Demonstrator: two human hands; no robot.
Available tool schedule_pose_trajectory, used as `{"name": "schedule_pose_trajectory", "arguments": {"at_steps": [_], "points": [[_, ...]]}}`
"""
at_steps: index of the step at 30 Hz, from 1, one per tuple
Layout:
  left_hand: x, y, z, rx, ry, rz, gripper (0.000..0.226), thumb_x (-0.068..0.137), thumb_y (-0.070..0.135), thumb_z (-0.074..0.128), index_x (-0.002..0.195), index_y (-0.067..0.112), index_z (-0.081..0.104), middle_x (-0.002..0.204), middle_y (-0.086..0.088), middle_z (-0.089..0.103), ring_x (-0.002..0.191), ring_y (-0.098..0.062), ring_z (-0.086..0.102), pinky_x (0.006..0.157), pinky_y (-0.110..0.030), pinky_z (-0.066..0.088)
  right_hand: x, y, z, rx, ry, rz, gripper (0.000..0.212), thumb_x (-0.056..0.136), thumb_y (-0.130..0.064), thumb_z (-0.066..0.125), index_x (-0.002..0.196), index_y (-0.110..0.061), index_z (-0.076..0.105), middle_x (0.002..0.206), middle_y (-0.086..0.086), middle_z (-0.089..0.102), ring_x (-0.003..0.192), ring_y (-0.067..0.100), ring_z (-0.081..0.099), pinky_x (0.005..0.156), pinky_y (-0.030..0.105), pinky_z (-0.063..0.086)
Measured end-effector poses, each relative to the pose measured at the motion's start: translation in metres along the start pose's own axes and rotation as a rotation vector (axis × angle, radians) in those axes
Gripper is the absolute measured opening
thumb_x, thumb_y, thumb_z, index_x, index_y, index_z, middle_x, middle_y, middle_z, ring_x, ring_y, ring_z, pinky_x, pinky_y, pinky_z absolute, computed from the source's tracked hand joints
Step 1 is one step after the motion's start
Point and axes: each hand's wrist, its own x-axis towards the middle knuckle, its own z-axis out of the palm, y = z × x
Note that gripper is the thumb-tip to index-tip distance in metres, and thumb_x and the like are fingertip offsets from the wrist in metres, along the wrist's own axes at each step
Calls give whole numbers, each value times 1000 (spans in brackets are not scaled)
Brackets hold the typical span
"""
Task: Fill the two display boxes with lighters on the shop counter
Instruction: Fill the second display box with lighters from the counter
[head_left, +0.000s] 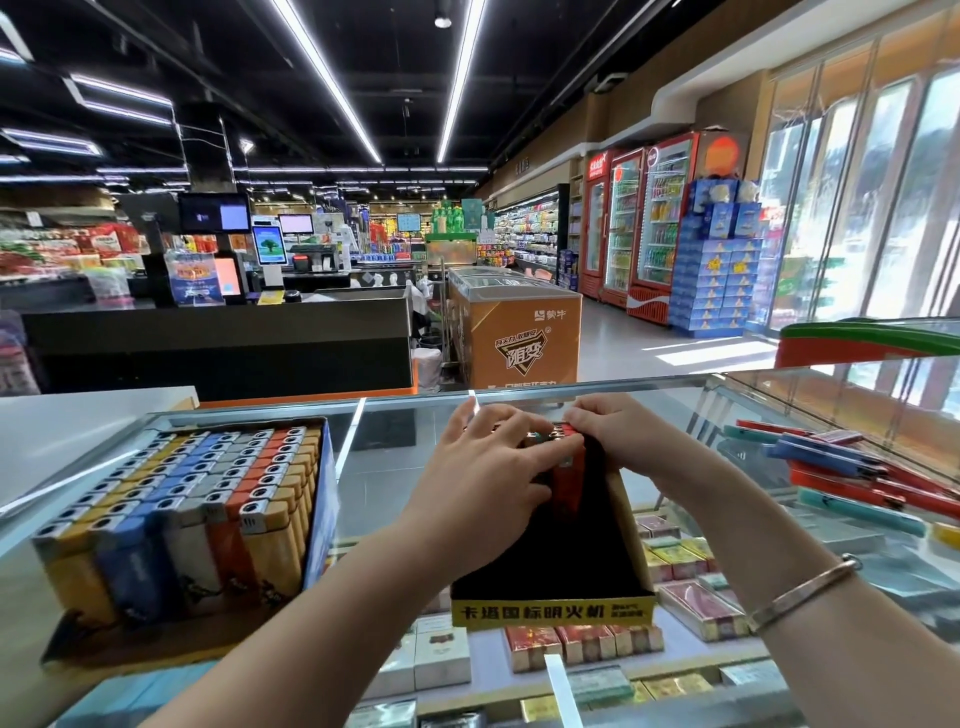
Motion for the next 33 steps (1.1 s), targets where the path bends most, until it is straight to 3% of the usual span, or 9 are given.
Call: {"name": "schedule_pose_trajectory", "arguments": {"at_steps": [2, 8, 10, 13, 16, 21, 26, 29, 33], "points": [[-3, -4, 1, -3, -21, -18, 58, 90, 38, 53, 141, 43, 26, 145, 11, 35, 134, -16, 18, 113, -41, 2, -2, -1, -2, 12, -25, 18, 28, 98, -26, 44, 77, -17, 60, 66, -1, 58, 56, 6, 55, 44, 15, 40], [-14, -9, -1, -364, 2, -343, 78, 84, 26, 59, 146, 36, 13, 150, 8, 25, 135, -13, 23, 107, -30, 21, -2, -1, -1, -19, -27, 30, 29, 98, -28, 42, 80, -14, 60, 73, 1, 58, 65, 10, 54, 55, 22, 39], [-23, -9, -1, -607, -56, -506, 80, 82, 16, 61, 146, 29, 13, 143, 6, 33, 126, -11, 33, 103, -27, 27, -3, -1, -1, -26, -6, 22, 29, 98, -28, 42, 80, -15, 60, 73, 0, 59, 66, 9, 54, 55, 22, 38], [-27, -5, 1, -1060, -146, -673, 67, 81, 0, 59, 127, 35, 26, 109, 5, 50, 97, -11, 56, 78, -26, 54, -4, -1, 1, -43, 38, -14, 31, 98, -26, 43, 75, -14, 60, 71, 1, 58, 67, 12, 52, 59, 25, 38], [-24, -1, 9, -1132, -165, -676, 68, 78, -6, 57, 106, 48, 27, 106, -1, 49, 95, -21, 59, 61, -21, 54, -6, -2, 3, -135, 124, -58, 34, 97, -24, 45, 75, -5, 61, 70, 5, 57, 68, 15, 51, 61, 28, 37], [-21, 3, 17, -1250, -174, -664, 76, 76, -11, 51, 117, 47, 24, 114, -3, 45, 104, -26, 54, 72, -32, 58, -19, 2, -9, -198, 385, -103, 28, 93, -21, 51, 68, -9, 57, 61, 4, 54, 62, 19, 51, 60, 31, 40], [-21, 6, 20, -1236, -169, -664, 72, 81, -7, 51, 118, 47, 23, 111, -1, 47, 103, -24, 54, 75, -32, 56, -41, 17, -53, -535, 527, -8, 15, 87, -11, 50, 88, -5, 64, 84, 13, 65, 81, 30, 59, 74, 36, 46], [-18, 10, 21, -1218, -162, -691, 78, 83, -8, 47, 129, 46, 17, 110, 1, 46, 107, -27, 52, 84, -39, 54, -60, 32, -90, -862, 460, 226, 15, 85, -10, 51, 94, -7, 62, 90, 13, 62, 84, 30, 57, 75, 36, 48], [-6, 20, 28, -1058, -156, -711, 85, 83, -8, 42, 146, 31, 0, 134, -10, 36, 120, -30, 43, 97, -45, 45, -86, 48, -115, -1080, 308, 457, 10, 89, -22, 54, 94, -13, 56, 77, 0, 54, 75, 19, 54, 66, 30, 45]]}}
